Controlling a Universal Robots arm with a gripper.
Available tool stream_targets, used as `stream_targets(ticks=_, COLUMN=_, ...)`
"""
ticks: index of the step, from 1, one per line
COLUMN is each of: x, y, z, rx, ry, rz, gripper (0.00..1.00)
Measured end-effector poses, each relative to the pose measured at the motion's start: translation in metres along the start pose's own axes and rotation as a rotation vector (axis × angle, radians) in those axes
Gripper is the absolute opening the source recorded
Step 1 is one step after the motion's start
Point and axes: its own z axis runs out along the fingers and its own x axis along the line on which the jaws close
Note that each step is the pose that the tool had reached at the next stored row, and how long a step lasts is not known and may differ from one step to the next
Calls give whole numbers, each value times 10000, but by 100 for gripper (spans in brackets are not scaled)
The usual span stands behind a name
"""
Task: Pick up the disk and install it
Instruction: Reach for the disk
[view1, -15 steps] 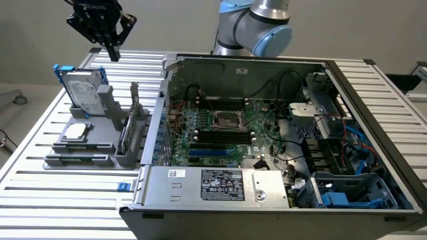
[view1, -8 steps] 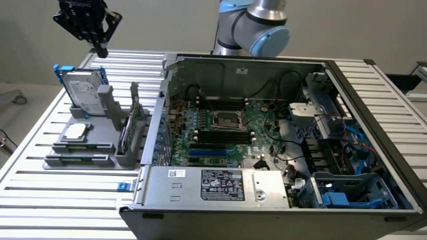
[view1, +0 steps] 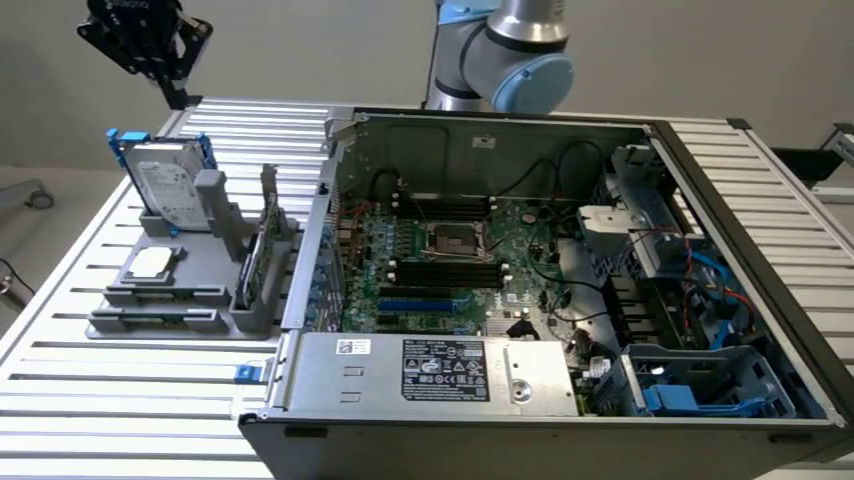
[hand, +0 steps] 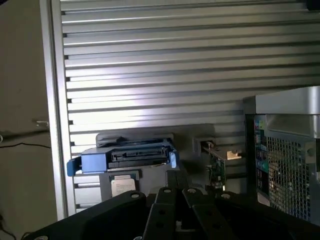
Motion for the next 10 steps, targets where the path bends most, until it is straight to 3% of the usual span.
stream_targets(ticks=10, x=464, y=96, z=42, rx=0, ry=0, rz=0, gripper=11)
